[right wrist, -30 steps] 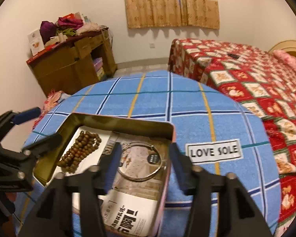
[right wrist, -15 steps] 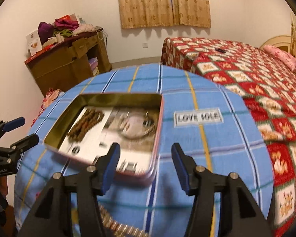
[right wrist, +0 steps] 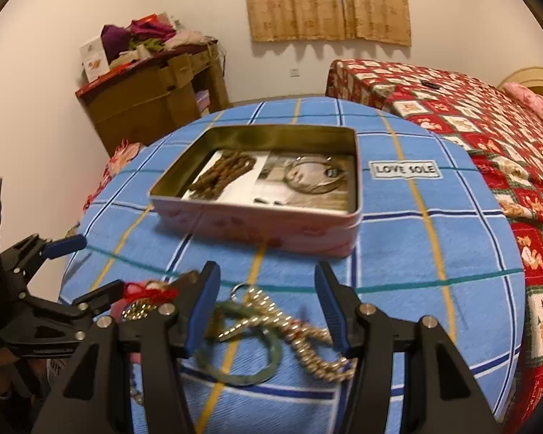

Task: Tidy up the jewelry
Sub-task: 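Move both open grippers back to the jewelry pile, then grasp the gold bead strand with the left gripper while the right grasps the red ribbon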

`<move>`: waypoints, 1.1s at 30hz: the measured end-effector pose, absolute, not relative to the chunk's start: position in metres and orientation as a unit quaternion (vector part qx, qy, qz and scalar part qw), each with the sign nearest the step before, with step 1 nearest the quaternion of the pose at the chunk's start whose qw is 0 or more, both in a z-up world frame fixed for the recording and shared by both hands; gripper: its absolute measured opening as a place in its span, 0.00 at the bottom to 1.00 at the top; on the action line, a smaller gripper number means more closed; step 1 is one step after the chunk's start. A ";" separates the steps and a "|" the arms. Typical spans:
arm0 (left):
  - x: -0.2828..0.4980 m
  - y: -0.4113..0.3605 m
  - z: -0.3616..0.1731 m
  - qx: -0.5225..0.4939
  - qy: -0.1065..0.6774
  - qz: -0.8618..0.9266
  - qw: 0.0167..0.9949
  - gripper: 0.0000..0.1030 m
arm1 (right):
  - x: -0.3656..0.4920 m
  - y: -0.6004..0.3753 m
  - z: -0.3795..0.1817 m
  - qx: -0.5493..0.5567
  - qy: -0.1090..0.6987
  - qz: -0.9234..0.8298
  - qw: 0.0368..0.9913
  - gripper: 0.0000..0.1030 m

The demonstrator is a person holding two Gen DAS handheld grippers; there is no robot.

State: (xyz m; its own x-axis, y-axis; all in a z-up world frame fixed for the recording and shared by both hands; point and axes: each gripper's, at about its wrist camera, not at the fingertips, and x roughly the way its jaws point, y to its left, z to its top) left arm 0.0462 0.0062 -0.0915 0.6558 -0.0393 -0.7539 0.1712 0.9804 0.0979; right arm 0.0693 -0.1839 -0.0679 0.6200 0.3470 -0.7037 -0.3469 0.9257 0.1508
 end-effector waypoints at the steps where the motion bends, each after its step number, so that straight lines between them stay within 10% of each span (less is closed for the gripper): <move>1: 0.046 0.004 -0.092 0.082 0.410 -0.060 0.906 0.89 | 0.068 -0.184 -0.069 0.000 0.391 0.193 0.900 0.55; 6: 0.046 0.000 -0.107 0.092 0.425 -0.066 0.898 0.70 | 0.065 -0.191 -0.071 0.015 0.393 0.185 0.900 0.55; 9: 0.048 0.001 -0.104 0.078 0.427 -0.086 0.897 0.11 | 0.062 -0.188 -0.070 0.014 0.391 0.187 0.901 0.55; 33: 0.063 0.023 -0.102 0.036 0.420 -0.079 0.903 0.10 | 0.072 -0.128 -0.092 -0.044 0.414 0.246 0.875 0.38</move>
